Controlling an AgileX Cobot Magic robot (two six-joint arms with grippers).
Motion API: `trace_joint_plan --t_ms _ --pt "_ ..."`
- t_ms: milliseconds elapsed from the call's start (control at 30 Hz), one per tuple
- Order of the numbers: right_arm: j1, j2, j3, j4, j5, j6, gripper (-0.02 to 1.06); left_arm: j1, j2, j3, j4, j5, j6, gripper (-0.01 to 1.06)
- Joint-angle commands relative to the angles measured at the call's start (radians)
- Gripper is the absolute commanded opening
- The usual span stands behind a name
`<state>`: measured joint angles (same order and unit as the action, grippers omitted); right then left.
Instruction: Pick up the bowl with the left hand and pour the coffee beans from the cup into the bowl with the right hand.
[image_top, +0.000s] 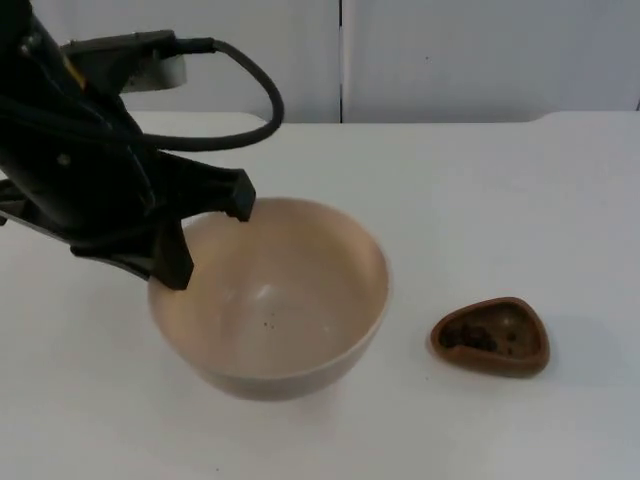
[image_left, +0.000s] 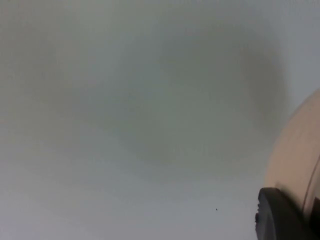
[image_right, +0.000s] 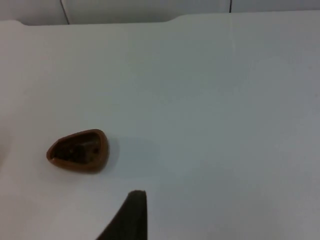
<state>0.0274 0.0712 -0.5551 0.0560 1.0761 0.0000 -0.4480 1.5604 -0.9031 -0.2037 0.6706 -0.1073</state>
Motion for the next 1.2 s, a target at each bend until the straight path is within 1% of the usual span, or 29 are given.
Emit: trace_joint_plan --t_ms 0,100,133,167,300,333,400,467,500,633,667,767,967,1167 --pt "-0.006 0.067 -0.038 0.026 -0.033 -0.013 1.05 -0.032 -0.006 0.002 0.047 -0.017 -0.04 0.0" --pt "-0.006 0.193 -0.101 0.036 -0.055 -0.013 1.05 -0.053 -0.006 0.002 0.059 -0.025 -0.056 0.0" --pt "-0.006 0.239 -0.123 0.036 -0.056 -0.013 1.05 -0.053 -0.006 0.002 0.059 -0.025 -0.058 0.0" --pt "-0.006 0.239 -0.123 0.036 -0.056 -0.013 1.05 -0.053 -0.006 0.002 0.059 -0.025 -0.058 0.0" --pt "-0.006 0.415 -0.218 0.036 -0.056 -0.015 1.05 -0.053 -0.006 0.002 0.059 -0.029 -0.058 0.0" --pt "-0.006 0.415 -0.218 0.036 -0.056 -0.015 1.05 -0.053 -0.006 0.002 0.059 -0.029 -0.058 0.0" --pt "-0.006 0.496 -0.266 0.036 -0.059 -0.015 1.05 -0.053 -0.006 0.002 0.059 -0.031 -0.058 0.0" --pt "-0.006 0.58 -0.314 0.054 -0.059 -0.024 1.05 -0.053 -0.006 0.002 0.059 -0.031 -0.058 0.0" --pt "-0.006 0.58 -0.314 0.054 -0.059 -0.024 1.05 -0.053 -0.006 0.002 0.059 -0.031 -0.058 0.0" --pt "-0.006 0.753 -0.393 0.149 -0.059 -0.087 1.05 -0.053 -0.006 0.002 0.059 -0.031 -0.058 0.0" --pt "-0.006 0.753 -0.393 0.149 -0.059 -0.087 1.05 -0.053 -0.006 0.002 0.059 -0.031 -0.058 0.0" --pt "-0.004 0.877 -0.428 0.184 -0.046 -0.091 1.05 -0.053 -0.006 0.002 0.059 -0.031 -0.058 0.0" --pt "-0.004 1.017 -0.441 0.235 -0.042 -0.091 1.04 -0.053 -0.006 0.002 0.059 -0.033 -0.066 0.0" --pt "-0.004 1.121 -0.441 0.239 -0.042 -0.087 1.0 -0.053 -0.006 0.002 0.059 -0.038 -0.066 0.0"
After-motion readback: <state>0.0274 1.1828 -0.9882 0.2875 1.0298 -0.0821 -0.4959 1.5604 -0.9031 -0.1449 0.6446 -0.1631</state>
